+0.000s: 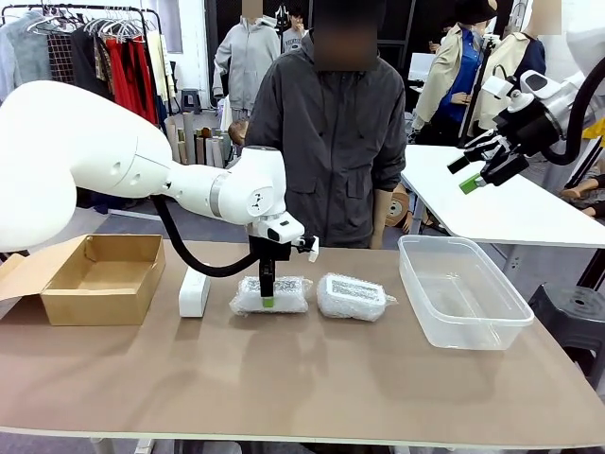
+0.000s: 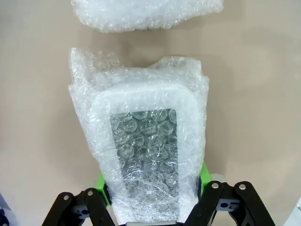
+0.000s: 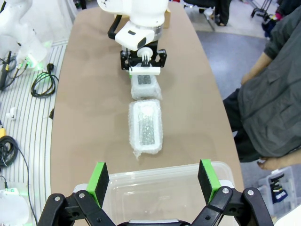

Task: Separate and place wrapped and unwrapped clocks.
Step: Pick up the Digital clock indicated by the person.

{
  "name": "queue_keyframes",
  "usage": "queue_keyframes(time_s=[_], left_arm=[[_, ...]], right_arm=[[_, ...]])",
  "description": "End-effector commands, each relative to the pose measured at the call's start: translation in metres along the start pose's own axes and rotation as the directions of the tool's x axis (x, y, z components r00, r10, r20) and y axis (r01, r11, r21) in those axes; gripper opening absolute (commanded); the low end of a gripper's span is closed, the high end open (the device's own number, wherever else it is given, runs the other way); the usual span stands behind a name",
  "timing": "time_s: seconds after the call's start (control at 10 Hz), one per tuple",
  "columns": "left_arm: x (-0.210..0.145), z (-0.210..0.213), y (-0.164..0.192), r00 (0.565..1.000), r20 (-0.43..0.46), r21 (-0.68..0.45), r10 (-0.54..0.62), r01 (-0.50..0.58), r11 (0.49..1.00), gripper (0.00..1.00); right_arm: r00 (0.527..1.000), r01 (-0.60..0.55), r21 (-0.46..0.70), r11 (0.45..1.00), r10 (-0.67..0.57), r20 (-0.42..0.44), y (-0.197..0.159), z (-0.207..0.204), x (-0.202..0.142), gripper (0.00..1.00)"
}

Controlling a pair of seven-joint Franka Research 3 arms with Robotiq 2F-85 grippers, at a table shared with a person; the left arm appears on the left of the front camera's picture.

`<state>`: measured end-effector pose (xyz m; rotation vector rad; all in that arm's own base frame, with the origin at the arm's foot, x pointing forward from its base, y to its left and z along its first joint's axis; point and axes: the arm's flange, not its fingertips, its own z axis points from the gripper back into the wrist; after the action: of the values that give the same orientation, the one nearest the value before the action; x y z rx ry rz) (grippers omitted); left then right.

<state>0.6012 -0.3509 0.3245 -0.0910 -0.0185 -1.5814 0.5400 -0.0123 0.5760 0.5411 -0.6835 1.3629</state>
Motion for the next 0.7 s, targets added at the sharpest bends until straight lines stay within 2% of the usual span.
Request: queue_keyframes(time_s=[0.0, 0.1, 0.4, 0.6], left_arm=[[-0.013, 0.017, -0.012, 0.999, 0.036, -0.002, -0.004, 0.004, 1.0, 0.15], [-0.018, 0.032, -0.014, 0.999, 0.053, 0.008, -0.001, 0.0, 1.0, 0.0], [-0.022, 0.086, -0.025, 0.995, 0.101, 0.01, 0.022, -0.023, 1.0, 0.0], [-0.025, 0.126, -0.029, 0.995, 0.039, 0.018, 0.097, -0.098, 0.995, 0.0]], right_arm=[[1.0, -0.004, 0.0, 1.0, 0.004, 0.001, 0.0, 0.0, 0.001, 1.0], [1.0, -0.004, 0.0, 1.0, 0.004, 0.001, 0.0, 0.0, 0.001, 1.0], [1.0, -0.004, 0.0, 1.0, 0.004, 0.001, 0.0, 0.0, 0.001, 1.0], [1.0, -0.004, 0.0, 1.0, 0.004, 0.001, 0.0, 0.0, 0.001, 1.0]])
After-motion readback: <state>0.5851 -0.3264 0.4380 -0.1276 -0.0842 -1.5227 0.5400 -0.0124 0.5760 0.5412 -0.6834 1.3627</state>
